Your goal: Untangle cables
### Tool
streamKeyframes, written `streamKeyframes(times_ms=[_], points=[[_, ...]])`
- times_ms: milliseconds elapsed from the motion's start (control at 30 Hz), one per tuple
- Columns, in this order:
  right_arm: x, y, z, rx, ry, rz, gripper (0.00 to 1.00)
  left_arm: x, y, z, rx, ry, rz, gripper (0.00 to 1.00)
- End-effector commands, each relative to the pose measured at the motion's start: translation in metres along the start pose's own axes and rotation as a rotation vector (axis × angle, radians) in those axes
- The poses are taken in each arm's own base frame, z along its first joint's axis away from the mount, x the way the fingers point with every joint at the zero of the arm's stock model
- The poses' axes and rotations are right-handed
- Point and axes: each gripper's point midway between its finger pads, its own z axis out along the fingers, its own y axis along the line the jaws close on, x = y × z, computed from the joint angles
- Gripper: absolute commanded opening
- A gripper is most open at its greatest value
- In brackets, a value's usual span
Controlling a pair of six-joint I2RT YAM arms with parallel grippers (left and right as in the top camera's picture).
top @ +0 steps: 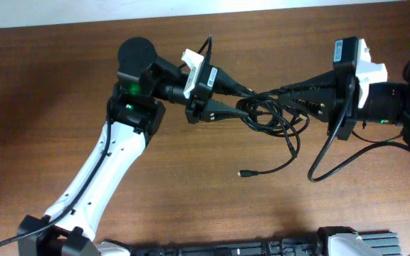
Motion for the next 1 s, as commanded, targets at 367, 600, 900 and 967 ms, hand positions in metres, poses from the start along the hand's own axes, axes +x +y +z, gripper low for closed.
streamKeyframes(times_ms=[367, 600, 900, 967], points=[[-0.01, 0.011, -0.003, -0.021, -0.026, -0.026, 0.04, -0.001, 0.01, -0.008, -0.059, 0.0, -0.017, 0.0], [-0.01, 0.011, -0.003, -0.021, -0.026, -0.026, 0.04, -0.001, 0.044, -0.046, -0.262, -0.023, -0.195, 0.0], [-0.01, 0.011, -0.003, -0.021, -0.026, -0.026, 0.04, 0.003, 0.075, -0.077, -0.459, -0.104, -0.486, 0.0], [-0.01, 0.011, -0.003, -0.02, -0.026, -0.026, 0.04, 0.014, 0.088, -0.085, -0.549, -0.138, -0.64, 0.0]])
